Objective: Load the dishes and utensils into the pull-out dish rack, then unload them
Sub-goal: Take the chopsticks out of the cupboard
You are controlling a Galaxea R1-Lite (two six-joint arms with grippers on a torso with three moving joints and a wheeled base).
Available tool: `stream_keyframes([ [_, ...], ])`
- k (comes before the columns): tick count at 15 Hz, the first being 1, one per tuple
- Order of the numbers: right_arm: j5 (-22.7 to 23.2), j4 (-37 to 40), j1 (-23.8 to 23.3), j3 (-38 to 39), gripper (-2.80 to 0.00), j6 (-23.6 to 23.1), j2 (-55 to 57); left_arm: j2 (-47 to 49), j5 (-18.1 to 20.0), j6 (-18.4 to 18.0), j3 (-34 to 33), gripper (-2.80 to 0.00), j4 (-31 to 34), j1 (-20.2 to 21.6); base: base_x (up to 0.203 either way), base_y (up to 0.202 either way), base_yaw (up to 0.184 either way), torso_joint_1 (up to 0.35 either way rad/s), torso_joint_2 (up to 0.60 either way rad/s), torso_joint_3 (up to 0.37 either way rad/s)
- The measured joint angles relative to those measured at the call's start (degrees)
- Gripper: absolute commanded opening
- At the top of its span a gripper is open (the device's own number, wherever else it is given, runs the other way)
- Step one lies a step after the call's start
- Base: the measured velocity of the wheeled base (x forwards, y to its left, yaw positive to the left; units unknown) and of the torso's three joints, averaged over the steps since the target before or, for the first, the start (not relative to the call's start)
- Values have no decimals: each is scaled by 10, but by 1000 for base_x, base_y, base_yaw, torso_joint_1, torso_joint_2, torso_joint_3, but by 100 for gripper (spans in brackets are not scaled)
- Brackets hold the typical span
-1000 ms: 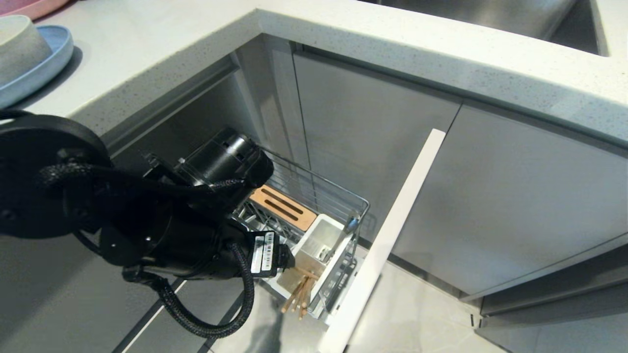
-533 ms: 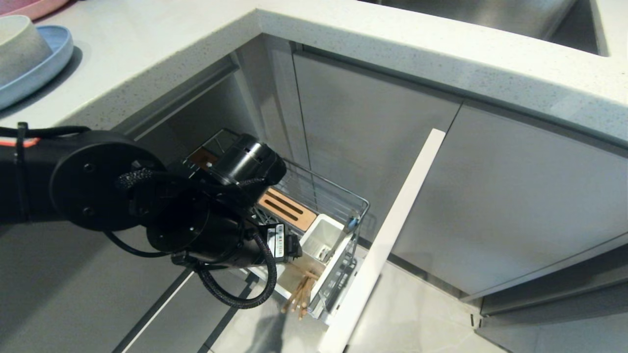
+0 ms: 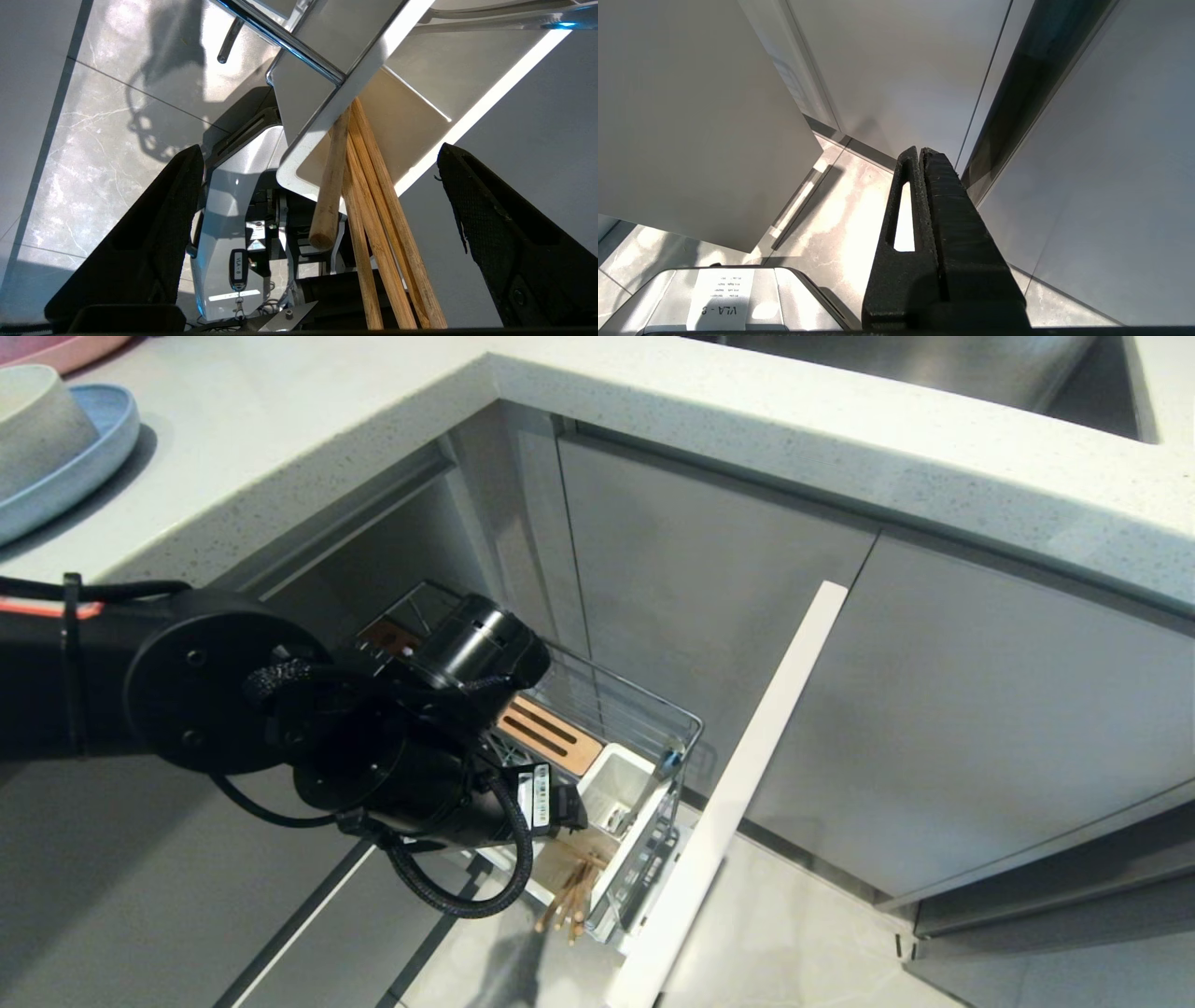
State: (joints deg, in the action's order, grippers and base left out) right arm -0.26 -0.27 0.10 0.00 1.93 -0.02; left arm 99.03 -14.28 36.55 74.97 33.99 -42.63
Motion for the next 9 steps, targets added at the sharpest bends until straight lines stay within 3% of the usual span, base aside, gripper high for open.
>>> stream_keyframes([
  [6,0,0,0,0,-280,0,0,6,0,2,0,0,-10,1,0,0,0,0,0,0],
  [7,0,0,0,0,-280,0,0,6,0,2,0,-280,-15,1,0,0,0,0,0,0],
  [9,0,0,0,0,-280,0,0,6,-2,2,0,-280,-16,3,0,0,0,0,0,0],
])
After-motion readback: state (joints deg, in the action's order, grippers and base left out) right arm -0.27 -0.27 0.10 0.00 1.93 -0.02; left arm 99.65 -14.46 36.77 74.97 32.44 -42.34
